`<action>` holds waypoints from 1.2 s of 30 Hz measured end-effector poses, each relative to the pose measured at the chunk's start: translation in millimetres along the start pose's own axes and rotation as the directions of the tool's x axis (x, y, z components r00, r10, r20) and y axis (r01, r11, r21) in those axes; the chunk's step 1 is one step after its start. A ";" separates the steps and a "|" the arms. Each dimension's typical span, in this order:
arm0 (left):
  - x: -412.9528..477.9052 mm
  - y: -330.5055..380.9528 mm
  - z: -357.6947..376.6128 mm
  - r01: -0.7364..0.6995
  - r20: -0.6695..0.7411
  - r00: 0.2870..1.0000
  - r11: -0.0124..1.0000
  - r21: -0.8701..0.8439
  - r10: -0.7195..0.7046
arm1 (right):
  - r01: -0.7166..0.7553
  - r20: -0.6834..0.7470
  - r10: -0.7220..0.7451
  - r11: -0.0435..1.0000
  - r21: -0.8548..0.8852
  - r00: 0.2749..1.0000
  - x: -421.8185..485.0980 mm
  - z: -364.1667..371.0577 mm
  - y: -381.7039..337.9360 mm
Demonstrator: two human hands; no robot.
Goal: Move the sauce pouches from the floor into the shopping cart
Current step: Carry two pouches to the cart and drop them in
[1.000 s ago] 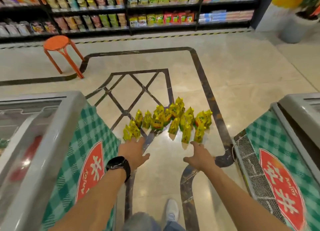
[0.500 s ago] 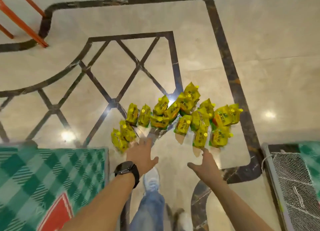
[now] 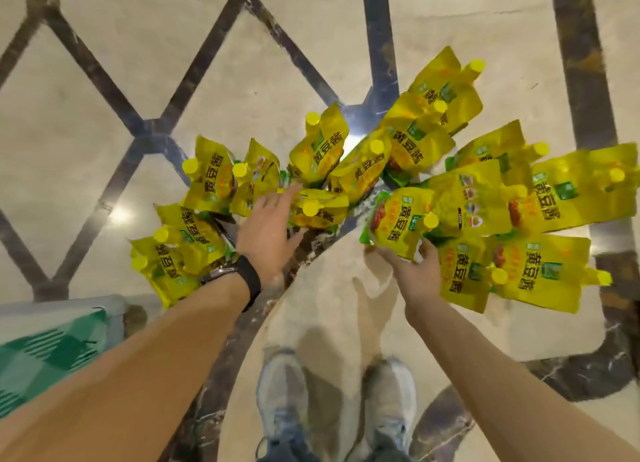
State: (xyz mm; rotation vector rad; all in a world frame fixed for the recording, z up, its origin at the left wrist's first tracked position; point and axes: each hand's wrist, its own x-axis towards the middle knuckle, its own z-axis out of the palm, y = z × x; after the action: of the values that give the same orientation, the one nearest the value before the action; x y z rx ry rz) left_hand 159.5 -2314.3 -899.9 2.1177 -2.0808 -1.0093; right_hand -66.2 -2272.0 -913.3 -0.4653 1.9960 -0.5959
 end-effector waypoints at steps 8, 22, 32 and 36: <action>13.2 -16.1 17.6 -0.071 -0.159 0.986 0.979 -0.193 0.040 | 0.201 -0.181 -0.257 0.939 -0.278 0.949 42.8 1.3 26.3; -18.5 -58.8 114.0 0.127 -0.016 0.980 0.689 -0.713 -0.197 | 0.298 0.008 -0.299 0.953 0.060 0.954 36.6 10.6 113.2; -33.1 -34.1 77.6 0.204 0.045 0.967 0.650 -0.732 -0.252 | 0.462 0.164 -0.448 0.884 -0.063 0.879 43.0 -26.7 52.7; -88.2 -2.8 29.6 0.298 0.204 0.953 0.563 -0.771 -0.224 | 0.243 0.362 -0.241 0.969 0.040 0.901 7.0 -72.8 24.8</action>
State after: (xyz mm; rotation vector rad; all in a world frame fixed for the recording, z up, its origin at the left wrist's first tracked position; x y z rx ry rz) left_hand 156.8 -2222.2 -886.6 1.8726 -0.9464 -1.6724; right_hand -135.7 -2240.1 -902.4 -0.7780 1.5967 -0.6060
